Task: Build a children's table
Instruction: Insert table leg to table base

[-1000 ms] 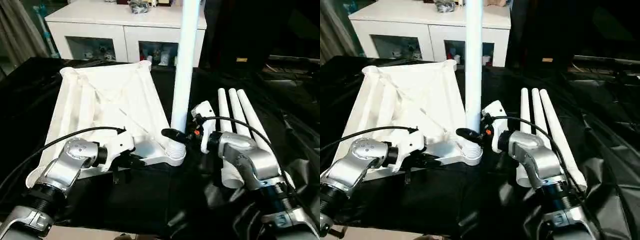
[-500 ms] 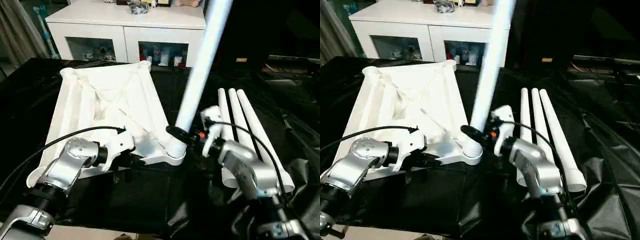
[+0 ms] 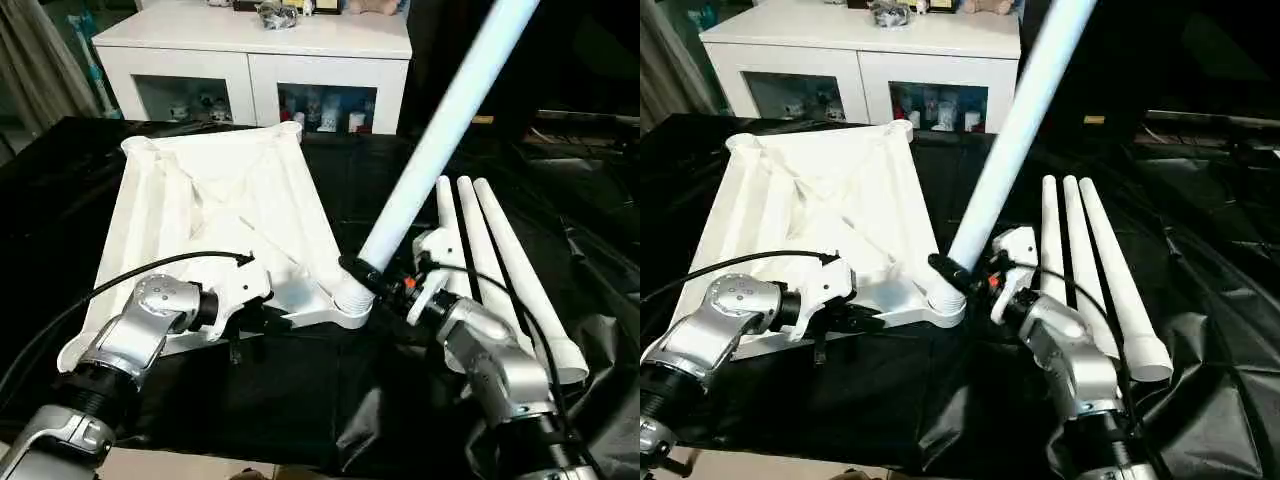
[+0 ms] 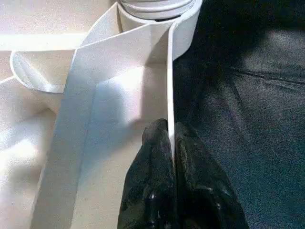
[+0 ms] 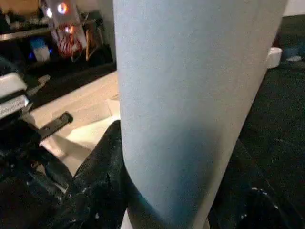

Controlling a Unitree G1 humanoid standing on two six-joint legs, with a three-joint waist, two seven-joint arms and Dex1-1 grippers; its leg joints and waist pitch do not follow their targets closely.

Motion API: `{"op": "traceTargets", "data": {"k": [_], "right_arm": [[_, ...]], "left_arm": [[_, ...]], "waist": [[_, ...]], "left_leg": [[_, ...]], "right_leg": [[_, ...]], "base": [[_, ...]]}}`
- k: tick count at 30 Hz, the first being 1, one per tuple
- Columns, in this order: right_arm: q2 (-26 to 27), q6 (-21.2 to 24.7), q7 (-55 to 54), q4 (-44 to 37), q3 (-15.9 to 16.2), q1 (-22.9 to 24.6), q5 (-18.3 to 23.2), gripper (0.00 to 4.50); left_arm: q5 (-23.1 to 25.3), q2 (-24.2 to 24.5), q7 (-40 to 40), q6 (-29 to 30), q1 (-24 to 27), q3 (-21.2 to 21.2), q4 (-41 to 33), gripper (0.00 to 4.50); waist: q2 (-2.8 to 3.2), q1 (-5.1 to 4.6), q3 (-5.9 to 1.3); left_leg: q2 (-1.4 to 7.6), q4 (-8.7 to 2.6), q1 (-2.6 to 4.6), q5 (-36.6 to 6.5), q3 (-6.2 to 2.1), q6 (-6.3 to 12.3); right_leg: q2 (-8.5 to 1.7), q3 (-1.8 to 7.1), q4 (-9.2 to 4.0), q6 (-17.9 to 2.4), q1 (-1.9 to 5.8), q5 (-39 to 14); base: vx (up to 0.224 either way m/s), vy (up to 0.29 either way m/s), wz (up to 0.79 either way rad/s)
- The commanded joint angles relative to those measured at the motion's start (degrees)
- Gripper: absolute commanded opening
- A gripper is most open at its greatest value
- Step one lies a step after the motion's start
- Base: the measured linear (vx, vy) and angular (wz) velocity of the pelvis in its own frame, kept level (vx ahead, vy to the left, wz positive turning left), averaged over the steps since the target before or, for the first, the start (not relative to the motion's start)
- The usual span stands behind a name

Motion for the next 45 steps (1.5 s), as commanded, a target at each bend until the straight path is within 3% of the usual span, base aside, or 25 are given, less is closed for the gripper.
{"op": "traceTargets", "data": {"k": [1,5,14,26,31,33,35,36,42,43,45], "right_arm": [[-1.4,2.65,-0.2,3.23,2.55,1.36,-3.82,1.85],[-2.73,5.87,1.69,3.25,5.07,-0.47,-5.14,1.85],[-4.02,9.46,4.16,5.76,6.75,-4.65,-5.55,1.85],[-5.52,12.15,6.85,7.25,9.14,-4.19,-6.81,1.85],[-3.49,12.49,4.49,9.8,5.25,-4.53,-4.54,1.85],[-2.43,12.65,2.44,11.44,1.78,-5.11,-2.23,1.85],[-2.08,12.72,1.72,12.04,0.36,-5.29,-1.3,1.85],[-2.01,12.84,1.5,12.28,-0.37,-5.28,-0.78,1.85],[-2.58,12.61,1.84,10.81,-0.91,-2.82,-0.32,1.84],[-2.47,12.37,1.83,10.25,-0.93,-2.04,-0.55,1.84],[-2.35,12.14,1.8,9.67,-1.0,-1.27,-0.67,1.84]], "left_arm": [[-0.2,-0.6,0.56,-1.92,-1.68,0.83,-0.2,0.0],[0.39,-0.42,0.46,-2.32,-1.68,0.45,-0.09,0.0],[0.84,-0.16,0.17,-2.59,-0.75,-0.13,-0.98,0.0],[1.18,0.24,-0.25,-2.59,0.1,-0.04,-1.85,0.0],[1.09,0.2,-0.38,-2.43,0.09,0.03,-1.8,0.0],[1.06,0.08,-0.39,-2.35,0.03,0.09,-1.74,0.0],[1.05,0.03,-0.4,-2.32,-0.01,0.13,-1.7,0.0],[1.03,0.04,-0.46,-2.3,-0.04,0.18,-1.66,0.0],[0.93,0.11,-0.71,-2.29,-0.22,0.44,-1.45,0.0],[0.9,0.16,-0.74,-2.31,-0.26,0.49,-1.37,0.0],[0.9,0.18,-0.73,-2.32,-0.28,0.5,-1.33,0.0]], "waist": [[0.01,-0.35,-2.41],[-0.33,-0.41,-2.41],[-0.78,-0.49,-2.38],[-1.08,-0.37,-2.51],[-1.02,-0.55,-2.44],[-0.76,-0.65,-2.37],[-0.82,-0.69,-2.41],[-0.46,-0.64,-2.39],[-0.49,-0.49,-2.39],[0.01,-0.29,-2.33],[-0.28,-0.34,-2.19]], "left_leg": [[2.22,-4.97,1.28,-23.11,-1.25,-0.69],[2.22,-4.98,1.47,-23.12,-1.35,-0.45],[2.29,-5.02,1.53,-23.24,-1.37,-0.62],[2.36,-5.14,1.46,-22.53,-1.3,-0.51],[2.31,-5.19,1.68,-24.28,-1.43,-0.87],[2.31,-5.24,1.8,-25.28,-1.54,-1.05],[2.32,-5.21,2.02,-26.36,-1.61,-1.3],[2.31,-5.25,2.06,-26.53,-1.65,-1.37],[2.39,-5.42,1.9,-26.18,-1.49,-1.38],[2.41,-5.45,2.03,-26.24,-1.5,-1.4],[2.32,-5.43,2.13,-27.18,-1.49,-1.38]], "right_leg": [[-4.69,2.55,-6.24,-6.95,0.82,-28.94],[-4.85,2.52,-6.54,-6.11,0.86,-31.81],[-4.96,2.52,-6.76,-5.34,0.58,-33.58],[-4.93,2.57,-6.61,-5.42,0.71,-31.91],[-4.94,2.51,-6.83,-5.23,0.47,-33.76],[-4.93,2.47,-6.98,-5.22,0.36,-34.48],[-4.97,2.39,-7.11,-5.25,0.2,-35.04],[-4.98,2.42,-7.13,-5.27,0.23,-34.92],[-4.88,2.58,-6.97,-5.86,0.32,-32.16],[-4.89,2.65,-6.96,-5.92,0.2,-32.02],[-4.91,2.6,-7.25,-5.5,0.18,-33.87]], "base": [[0.0,0.0,0.0],[0.0,0.0,0.0],[0.0,0.0,0.0],[0.0,0.0,0.0],[0.0,0.0,0.0],[0.0,0.0,0.0],[0.0,0.0,0.0],[0.0,0.0,0.0],[0.0,0.0,0.0],[0.0,0.0,0.0],[0.0,0.0,0.0]]}}
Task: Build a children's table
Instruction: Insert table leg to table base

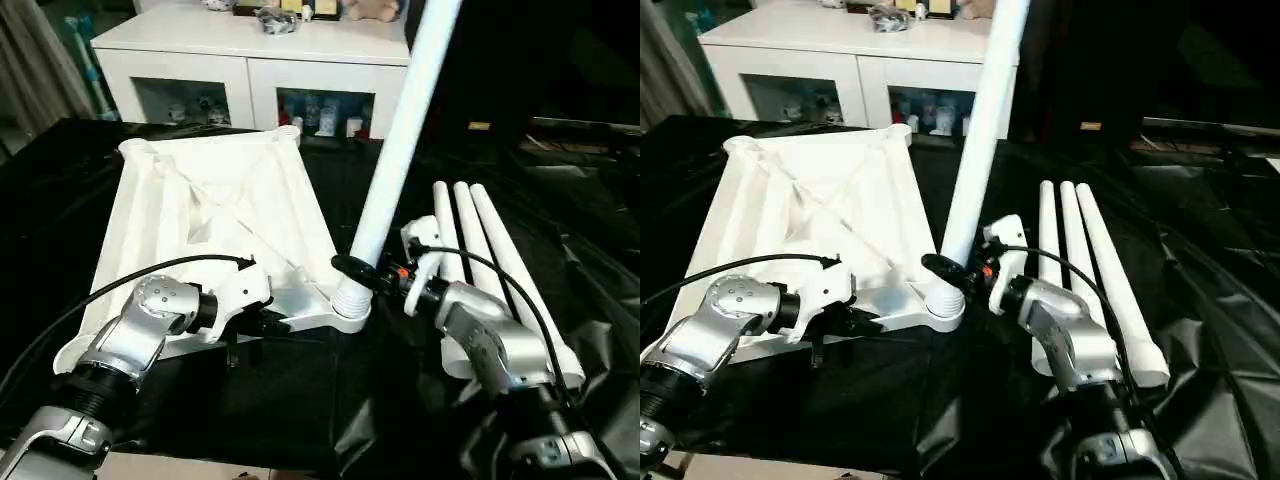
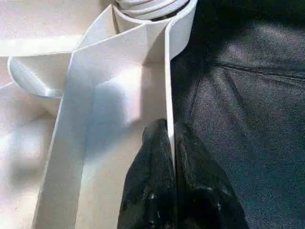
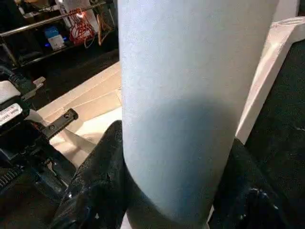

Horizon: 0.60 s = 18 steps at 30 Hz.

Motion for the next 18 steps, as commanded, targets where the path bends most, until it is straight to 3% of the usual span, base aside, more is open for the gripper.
{"op": "traceTargets", "data": {"k": [1,2,3,6,7,8,10,11,12,15,16,18], "right_arm": [[-1.1,2.52,-2.36,3.93,0.81,4.7,-3.49,1.84],[-1.1,2.52,-2.36,3.93,0.81,4.7,-3.49,1.84],[-0.79,2.35,-2.69,3.26,0.83,5.54,-3.45,1.84],[-0.6,2.13,-2.98,2.78,1.06,6.23,-3.51,1.84],[-0.52,1.76,-3.18,2.43,1.4,6.74,-3.76,1.84],[-0.1,1.36,-3.77,2.06,1.15,7.14,-3.39,1.84],[0.24,1.04,-4.18,1.84,0.79,7.36,-3.04,1.84],[0.81,0.6,-4.9,1.63,0.13,7.62,-2.5,1.84],[1.3,0.49,-5.25,1.42,-0.51,7.97,-1.89,1.84],[1.76,0.49,-5.62,1.23,-1.15,8.43,-1.38,1.84],[1.83,0.5,-5.7,1.21,-1.25,8.52,-1.31,1.84],[1.89,0.41,-5.95,1.1,-1.38,8.74,-1.34,1.84]], "left_arm": [[-0.8,0.01,0.5,-1.3,-0.71,0.74,-0.88,0.0],[-0.8,0.01,0.5,-1.3,-0.71,0.74,-0.88,0.0],[-0.8,0.04,0.45,-1.28,-0.74,0.74,-0.83,0.0],[-0.78,0.08,0.36,-1.16,-0.78,0.71,-0.86,0.0],[-0.76,0.12,0.27,-1.08,-0.83,0.68,-0.89,0.0],[-0.72,0.13,0.19,-1.0,-0.95,0.72,-0.88,0.0],[-0.69,0.13,0.15,-1.0,-1.03,0.75,-0.82,0.0],[-0.61,0.19,0.03,-1.05,-1.15,0.76,-0.69,0.0],[-0.53,0.24,-0.13,-1.11,-1.26,0.77,-0.54,0.0],[-0.41,0.35,-0.42,-1.2,-1.36,0.72,-0.38,0.0],[-0.39,0.38,-0.49,-1.21,-1.38,0.7,-0.35,0.0],[-0.3,0.51,-0.72,-1.34,-1.5,0.62,-0.21,0.0]], "waist": [[0.89,-0.25,-1.64],[0.61,-0.35,-1.63],[0.87,-0.28,-1.6],[0.9,-0.22,-1.86],[1.03,-0.21,-1.88],[1.56,-0.12,-1.81],[1.22,-0.24,-1.71],[1.88,-0.17,-1.69],[1.59,-0.27,-1.65],[1.57,-0.29,-1.66],[2.11,-0.24,-1.6],[1.98,-0.31,-1.61]], "left_leg": [[2.36,-4.91,1.49,-27.49,-1.59,-1.47],[2.38,-4.97,1.61,-28.02,-1.59,-1.46],[2.34,-5.01,1.64,-28.2,-1.63,-1.51],[2.47,-5.34,1.53,-26.7,-1.56,-1.34],[2.5,-5.43,1.45,-26.13,-1.55,-1.28],[2.49,-5.55,1.35,-25.56,-1.52,-1.29],[2.47,-5.59,1.37,-25.91,-1.43,-1.29],[2.44,-5.57,1.45,-26.64,-1.55,-1.51],[2.45,-5.62,1.41,-26.86,-1.48,-1.48],[2.5,-5.76,1.36,-26.93,-1.69,-1.45],[2.51,-5.78,1.41,-27.12,-1.73,-1.56],[2.51,-5.78,1.38,-27.3,-1.55,-1.61]], "right_leg": [[-5.0,2.73,-6.86,-5.41,-0.26,-34.21],[-4.9,2.67,-6.99,-5.11,-0.31,-34.75],[-4.9,2.7,-6.99,-5.11,-0.32,-34.78],[-4.83,2.67,-6.8,-5.93,0.15,-31.17],[-4.84,2.67,-6.75,-6.21,0.24,-30.11],[-4.8,2.72,-6.67,-6.6,0.27,-28.58],[-4.7,2.69,-6.78,-6.81,0.24,-28.36],[-4.9,2.72,-6.78,-6.95,0.23,-29.16],[-4.83,2.7,-6.95,-6.86,0.24,-29.39],[-4.87,2.65,-6.89,-6.59,0.41,-30.02],[-4.83,2.69,-6.79,-6.76,0.32,-29.54],[-4.79,2.76,-6.83,-7.28,0.34,-28.41]], "base": [[0.0,0.0,0.0],[0.0,0.0,0.0],[0.0,0.0,0.0],[0.0,0.0,0.0],[0.0,0.0,0.0],[0.0,0.0,0.0],[0.0,0.0,0.0],[0.0,0.0,0.0],[0.0,0.0,0.0],[0.0,0.0,0.0],[0.0,0.0,0.0],[0.0,0.0,0.0]]}}
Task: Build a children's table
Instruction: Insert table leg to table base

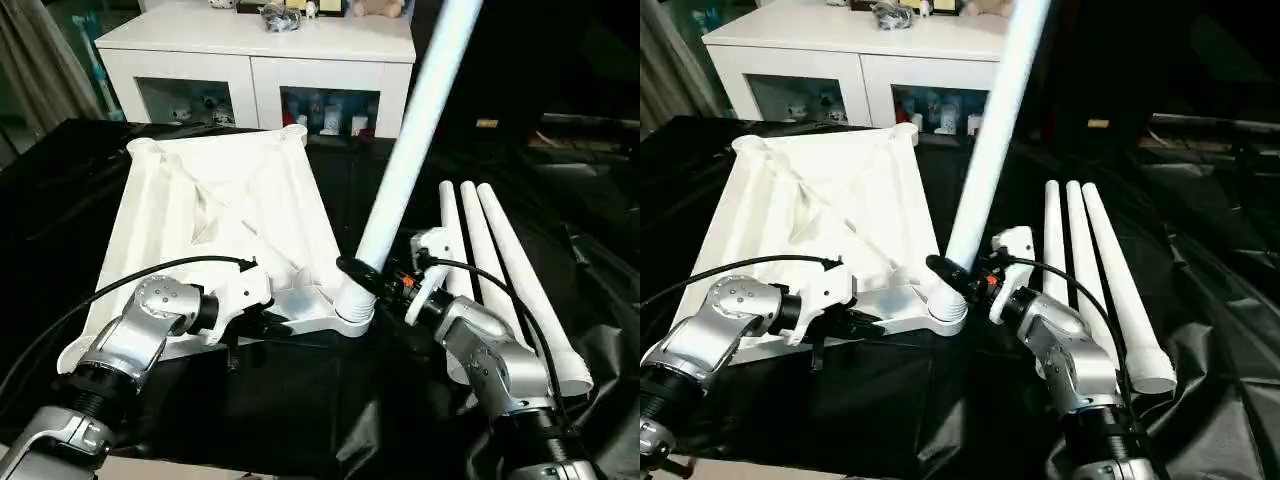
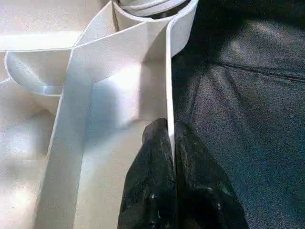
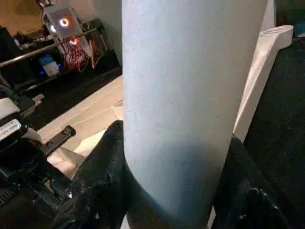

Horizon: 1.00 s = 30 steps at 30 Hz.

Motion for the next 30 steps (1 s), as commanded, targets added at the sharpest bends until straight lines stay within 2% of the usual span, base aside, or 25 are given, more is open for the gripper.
{"op": "traceTargets", "data": {"k": [1,4,5,6,11,14,17,20,26,30], "right_arm": [[-0.87,2.9,-2.86,4.17,0.36,3.9,-2.96,1.84],[-1.79,2.15,-2.72,1.91,0.42,4.05,-3.39,1.84],[-2.06,1.88,-2.47,1.18,0.39,4.27,-3.32,1.84],[-2.08,1.86,-2.45,1.13,0.39,4.29,-3.31,1.84],[-2.3,0.79,-1.56,-1.15,-0.29,5.66,-2.41,1.84],[-2.69,-2.91,-0.36,-2.52,-0.32,7.54,-2.45,1.84],[-3.24,-4.08,-0.19,-3.08,0.56,8.01,-3.42,1.84],[-3.45,-6.6,-0.03,-3.72,1.5,7.99,-4.77,1.84],[-4.66,-5.45,0.38,-2.85,4.34,7.51,-6.92,1.84],[-6.11,-3.03,1.62,-3.1,6.89,6.53,-8.1,1.84]], "left_arm": [[0.25,0.55,0.39,-1.25,-1.61,0.81,-0.13,0.0],[0.42,0.68,0.42,-1.52,-1.85,0.79,0.18,0.0],[0.48,0.65,0.61,-1.6,-1.82,0.81,0.24,0.0],[0.49,0.65,0.63,-1.6,-1.82,0.81,0.25,0.0],[0.46,0.53,1.06,-1.5,-1.66,0.96,0.13,0.0],[0.41,0.52,1.42,-1.29,-1.52,1.23,-0.1,0.0],[0.41,0.59,1.4,-1.36,-1.41,1.33,-0.17,0.0],[0.41,0.64,1.5,-1.41,-1.2,1.34,-0.29,0.0],[0.49,0.69,1.44,-1.27,-1.02,1.2,-0.6,0.0],[0.65,0.79,1.24,-1.41,-0.98,0.98,-0.74,0.0]], "waist": [[1.01,-0.39,-1.76],[0.9,-0.35,-1.8],[0.63,-0.31,-1.86],[0.79,-0.22,-1.91],[0.66,-0.1,-2.16],[0.51,0.16,-2.31],[0.29,0.02,-2.11],[0.28,-0.03,-2.06],[0.17,-0.01,-2.1],[-0.02,-0.06,-2.13]], "left_leg": [[2.69,-4.81,1.12,-27.26,-1.59,-1.64],[2.72,-4.84,1.05,-26.54,-1.54,-1.56],[2.71,-4.8,1.08,-26.17,-1.41,-1.44],[2.76,-4.78,1.1,-25.83,-1.44,-1.43],[2.9,-4.85,0.67,-23.2,-1.32,-1.11],[2.98,-4.65,0.56,-21.25,-1.06,-0.62],[2.82,-4.76,0.13,-21.15,-1.15,-0.32],[2.84,-4.67,0.31,-21.35,-1.13,-0.25],[2.83,-4.62,0.33,-20.65,-1.06,0.0],[2.84,-4.61,0.16,-20.03,-1.1,0.11]], "right_leg": [[-4.82,2.77,-5.91,-7.42,0.06,-28.28],[-4.82,2.81,-5.91,-7.27,0.16,-27.96],[-4.76,2.81,-5.95,-7.23,0.15,-27.67],[-4.85,2.86,-5.83,-7.34,0.16,-27.31],[-4.77,2.87,-5.41,-7.81,0.47,-23.77],[-4.77,2.9,-5.18,-8.51,0.44,-20.77],[-4.85,2.76,-5.2,-8.25,0.82,-22.32],[-4.94,2.84,-5.46,-7.69,0.54,-24.68],[-4.84,2.83,-5.4,-7.64,0.57,-24.11],[-4.83,2.78,-5.32,-7.53,0.79,-23.98]], "base": [[0.0,0.0,0.0],[0.0,0.0,0.0],[0.0,0.0,0.0],[0.0,0.0,0.0],[0.0,0.0,0.0],[0.0,0.0,0.0],[0.0,0.0,0.0],[0.0,0.0,0.0],[0.0,0.0,0.0],[0.0,0.0,0.0]]}}
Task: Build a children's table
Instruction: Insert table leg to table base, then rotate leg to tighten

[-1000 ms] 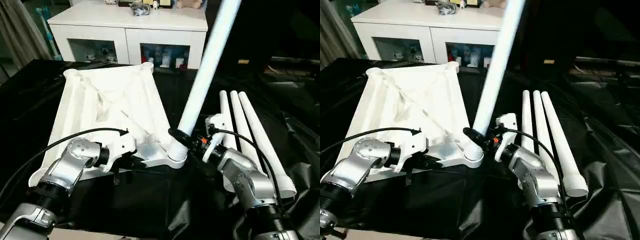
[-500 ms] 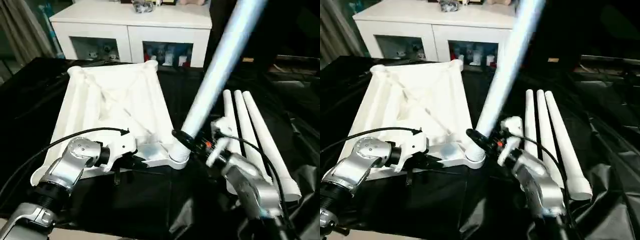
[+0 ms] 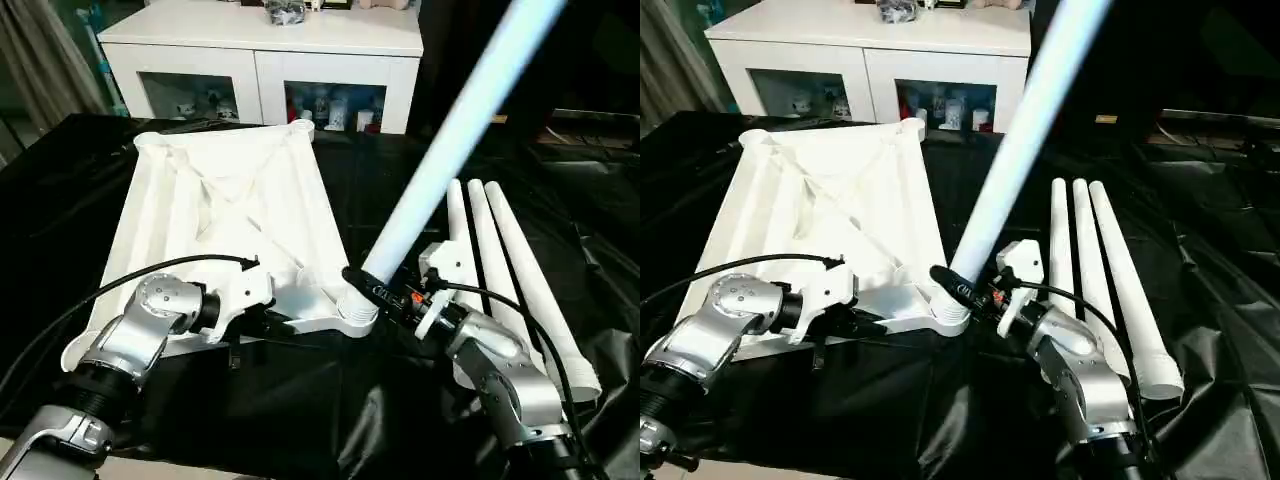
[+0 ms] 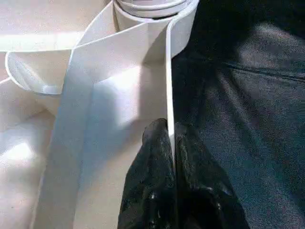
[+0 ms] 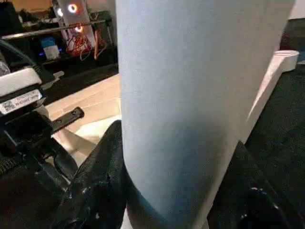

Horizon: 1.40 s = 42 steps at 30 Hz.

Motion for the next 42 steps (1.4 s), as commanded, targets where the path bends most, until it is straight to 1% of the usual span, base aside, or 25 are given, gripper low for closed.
{"op": "traceTargets", "data": {"k": [1,2,4,5,8,9,10,11,12,14,15,16,17,19,21,22,23,24,29,30,33,34,38,40,42], "right_arm": [[-1.92,4.11,0.22,3.51,2.44,2.15,-4.02,1.84],[-2.83,5.31,1.38,3.5,3.89,1.52,-4.67,1.84],[-3.3,6.91,2.17,3.7,4.78,0.92,-4.75,1.84],[-3.83,8.13,2.83,4.18,5.77,0.25,-5.34,1.84],[-4.42,8.77,3.55,5.19,7.01,-0.48,-6.4,1.84],[-4.51,8.97,3.67,6.2,7.57,-1.09,-6.95,1.84],[-4.52,9.04,3.69,6.37,7.67,-1.21,-7.04,1.84],[-4.72,9.24,3.95,8.15,8.78,-2.42,-8.18,1.84],[-4.73,9.46,4.11,8.71,9.15,-2.9,-8.46,1.84],[-4.78,9.99,4.52,9.8,9.94,-3.9,-8.97,1.84],[-5.16,10.7,5.27,10.75,11.21,-5.02,-9.59,1.84],[-5.16,10.7,5.27,10.75,11.21,-5.02,-9.59,1.84],[-5.38,11.1,5.59,10.86,11.68,-5.31,-9.65,1.84],[-5.91,11.26,6.71,10.91,12.67,-5.62,-9.96,1.84],[-6.12,11.6,7.31,11.48,13.09,-5.72,-10.09,1.84],[-6.12,11.6,7.31,11.48,13.09,-5.72,-10.09,1.84],[-6.04,11.64,7.23,11.98,12.86,-5.59,-9.96,1.84],[-5.95,11.15,7.02,12.98,12.34,-5.35,-10.12,1.84],[-5.96,9.69,6.6,14.83,11.87,-4.65,-10.8,1.84],[-5.92,9.58,6.51,15.04,11.81,-4.51,-10.72,1.84],[-5.55,8.67,5.18,15.7,11.33,-4.15,-10.67,1.84],[-5.2,7.7,3.81,16.5,10.98,-4.07,-11.11,1.84],[-3.53,5.42,-1.14,19.11,9.04,-4.52,-12.05,1.84],[-2.87,5.0,-2.92,19.97,8.22,-4.89,-12.13,1.84],[-0.83,4.57,-9.31,22.68,5.72,-6.39,-12.38,1.84]], "left_arm": [[0.74,0.91,1.56,-0.25,-0.75,0.97,-0.58,0.0],[0.73,0.87,1.45,-0.24,-0.65,0.87,-0.72,0.0],[0.73,0.83,1.41,-0.22,-0.55,0.79,-0.82,0.0],[0.76,0.74,1.47,-0.26,-0.48,0.72,-0.81,0.0],[0.75,0.68,1.47,-0.2,-0.39,0.67,-0.89,0.0],[0.75,0.64,1.48,-0.16,-0.36,0.64,-0.93,0.0],[0.75,0.64,1.48,-0.15,-0.36,0.64,-0.94,0.0],[0.76,0.62,1.39,-0.01,-0.28,0.54,-1.07,0.0],[0.78,0.62,1.37,0.0,-0.25,0.51,-1.07,0.0],[0.81,0.62,1.34,0.0,-0.19,0.44,-1.06,0.0],[0.86,0.61,1.34,-0.04,-0.04,0.31,-1.07,0.0],[0.86,0.61,1.34,-0.04,-0.04,0.31,-1.07,0.0],[0.88,0.6,1.35,-0.07,0.03,0.27,-1.08,0.0],[0.89,0.59,1.37,-0.04,0.14,0.22,-1.18,0.0],[0.93,0.58,1.5,0.0,0.22,0.18,-1.26,0.0],[0.93,0.58,1.5,0.0,0.22,0.18,-1.26,0.0],[0.94,0.58,1.59,-0.01,0.29,0.19,-1.3,0.0],[0.92,0.6,1.7,0.07,0.42,0.19,-1.45,0.0],[1.01,0.76,1.58,0.04,0.72,0.13,-1.53,0.0],[1.08,0.82,1.48,-0.07,0.76,0.07,-1.48,0.0],[1.23,0.98,1.25,-0.33,0.75,-0.04,-1.09,0.0],[1.34,1.11,1.12,-0.51,0.68,-0.1,-0.81,0.0],[1.34,1.21,1.0,-0.15,0.46,0.02,-0.52,0.0],[1.42,1.21,1.13,0.19,0.42,0.05,-0.42,0.0],[2.69,0.95,2.8,1.14,0.0,-0.2,0.53,0.0]], "waist": [[0.08,-0.28,-2.11],[0.14,-0.29,-2.12],[-0.16,-0.38,-2.1],[-0.09,-0.38,-2.11],[-0.29,-0.5,-2.08],[-0.18,-0.52,-2.1],[-0.26,-0.58,-2.09],[-0.34,-0.65,-2.07],[-0.42,-0.78,-1.97],[-0.26,-0.84,-1.89],[-0.69,-0.97,-1.77],[-0.69,-0.97,-1.77],[-0.64,-0.97,-1.74],[-0.95,-1.05,-1.76],[-1.06,-1.0,-1.82],[-1.01,-0.97,-1.81],[-1.24,-1.02,-1.69],[-1.18,-1.03,-1.68],[-1.13,-1.08,-1.9],[-1.0,-1.05,-1.92],[-1.08,-1.15,-2.01],[-0.94,-1.13,-2.1],[-0.84,-1.53,-1.91],[-0.8,-1.94,-1.87],[-0.66,-2.48,-1.76]], "left_leg": [[2.8,-4.51,0.79,-20.04,-1.14,0.11],[2.82,-4.47,0.9,-19.93,-1.08,0.15],[2.74,-4.41,0.83,-19.68,-1.03,0.35],[2.75,-4.4,0.82,-19.49,-1.06,0.37],[2.73,-4.33,0.76,-18.91,-0.98,0.53],[2.74,-4.33,0.77,-19.03,-1.02,0.43],[2.69,-4.32,0.8,-19.4,-1.03,0.29],[2.7,-4.34,0.82,-19.59,-1.06,0.24],[2.66,-4.38,0.74,-19.88,-1.12,0.14],[2.66,-4.35,0.98,-20.95,-1.11,-0.2],[2.71,-4.4,1.14,-22.51,-1.24,-0.41],[2.71,-4.4,1.14,-22.51,-1.24,-0.41],[2.68,-4.53,1.13,-23.21,-1.42,-0.64],[2.68,-4.64,1.13,-24.41,-1.61,-0.9],[2.69,-4.54,1.42,-24.79,-1.5,-0.81],[2.7,-4.5,1.52,-24.96,-1.5,-0.8],[2.65,-4.44,1.72,-25.89,-1.44,-0.78],[2.63,-4.52,1.75,-26.49,-1.58,-0.88],[2.63,-4.51,1.94,-27.21,-1.56,-0.99],[2.63,-4.49,1.98,-27.45,-1.6,-1.08],[2.65,-4.62,1.86,-27.69,-1.65,-1.22],[2.65,-4.57,1.98,-28.06,-1.64,-1.34],[2.5,-4.69,1.91,-30.28,-2.02,-1.72],[2.44,-4.69,2.19,-32.47,-2.22,-2.04],[2.37,-4.81,2.36,-34.59,-2.51,-2.4]], "right_leg": [[-4.83,2.78,-5.35,-7.53,0.86,-23.98],[-4.77,2.81,-5.34,-7.68,0.76,-23.42],[-4.73,2.79,-5.25,-7.81,0.86,-23.23],[-4.79,2.79,-5.21,-7.86,0.88,-23.2],[-4.75,2.79,-5.24,-7.8,0.87,-23.28],[-4.81,2.78,-5.24,-7.75,0.85,-23.59],[-4.8,2.76,-5.27,-7.7,0.83,-24.1],[-4.77,2.73,-5.26,-7.66,0.81,-24.36],[-4.77,2.68,-5.23,-7.54,0.83,-25.21],[-4.8,2.73,-5.49,-7.15,0.55,-27.14],[-4.92,2.76,-5.76,-6.6,0.47,-29.46],[-4.92,2.76,-5.76,-6.6,0.47,-29.46],[-4.9,2.67,-5.81,-5.98,0.56,-30.73],[-4.93,2.64,-5.86,-5.31,0.57,-31.72],[-4.94,2.8,-6.09,-5.11,0.26,-31.96],[-4.95,2.85,-6.12,-5.19,0.15,-31.99],[-4.9,2.83,-6.3,-5.19,-0.03,-32.89],[-4.95,2.78,-6.28,-4.96,0.04,-33.8],[-4.78,2.79,-6.32,-4.86,-0.14,-33.2],[-4.85,2.8,-6.38,-4.81,-0.17,-33.62],[-4.72,2.74,-6.32,-4.83,-0.09,-32.82],[-4.77,2.76,-6.37,-4.93,-0.19,-32.89],[-4.86,2.43,-6.77,-3.79,-0.24,-36.93],[-4.8,2.16,-7.0,-3.36,-0.53,-38.38],[-4.78,1.77,-7.31,-3.08,-0.6,-39.45]], "base": [[0.0,0.0,0.0],[0.0,0.0,0.0],[0.0,0.0,0.0],[0.0,0.0,0.0],[0.0,0.0,0.0],[0.0,0.0,0.0],[0.0,0.0,0.0],[0.0,0.0,0.0],[0.0,0.0,0.0],[0.0,0.0,0.0],[0.0,0.0,0.0],[0.0,0.0,0.0],[0.0,0.0,0.0],[0.0,0.0,0.0],[0.0,0.0,0.0],[0.0,0.0,0.0],[0.0,0.0,0.0],[0.0,0.0,0.0],[0.0,0.0,0.0],[0.0,0.0,0.0],[0.0,0.0,0.0],[0.0,0.0,0.0],[0.0,0.0,0.0],[0.0,0.0,0.0],[0.0,0.0,0.0]]}}
